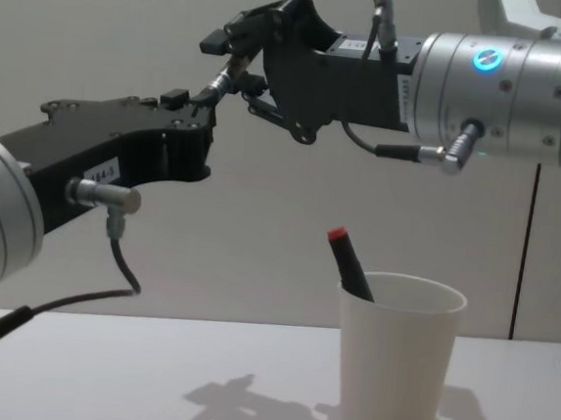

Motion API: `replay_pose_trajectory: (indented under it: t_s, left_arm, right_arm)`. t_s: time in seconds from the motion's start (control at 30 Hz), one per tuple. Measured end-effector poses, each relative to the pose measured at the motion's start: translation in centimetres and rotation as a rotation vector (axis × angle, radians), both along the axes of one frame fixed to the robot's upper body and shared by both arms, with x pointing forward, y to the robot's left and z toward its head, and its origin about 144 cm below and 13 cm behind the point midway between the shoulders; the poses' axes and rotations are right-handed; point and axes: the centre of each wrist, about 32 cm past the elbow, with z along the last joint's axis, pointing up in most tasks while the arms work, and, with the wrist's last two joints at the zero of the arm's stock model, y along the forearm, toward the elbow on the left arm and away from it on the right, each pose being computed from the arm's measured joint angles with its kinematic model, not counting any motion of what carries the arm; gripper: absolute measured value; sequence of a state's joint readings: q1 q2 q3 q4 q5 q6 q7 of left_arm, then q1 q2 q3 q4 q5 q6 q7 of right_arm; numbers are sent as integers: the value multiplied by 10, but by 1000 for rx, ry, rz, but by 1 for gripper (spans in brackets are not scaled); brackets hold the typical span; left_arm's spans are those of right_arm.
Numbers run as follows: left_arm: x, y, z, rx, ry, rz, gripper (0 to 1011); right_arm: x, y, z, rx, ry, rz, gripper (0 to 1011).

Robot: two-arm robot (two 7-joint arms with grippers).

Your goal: Place the pen into the pen holder.

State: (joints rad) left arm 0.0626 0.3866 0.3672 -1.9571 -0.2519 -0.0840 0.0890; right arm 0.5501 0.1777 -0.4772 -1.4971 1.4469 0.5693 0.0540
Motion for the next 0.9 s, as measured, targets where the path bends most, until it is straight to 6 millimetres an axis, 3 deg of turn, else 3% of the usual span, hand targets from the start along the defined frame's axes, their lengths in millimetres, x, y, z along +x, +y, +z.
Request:
replay_pose_trajectory:
  t_s: [0.2,0.9]
  left_arm:
    - [0,0,0,0,0,0,118]
    - [0,0,0,0,0,0,118]
  right_arm:
    - [0,0,0,2,-1,1,132]
    - [0,0,0,1,0,0,130]
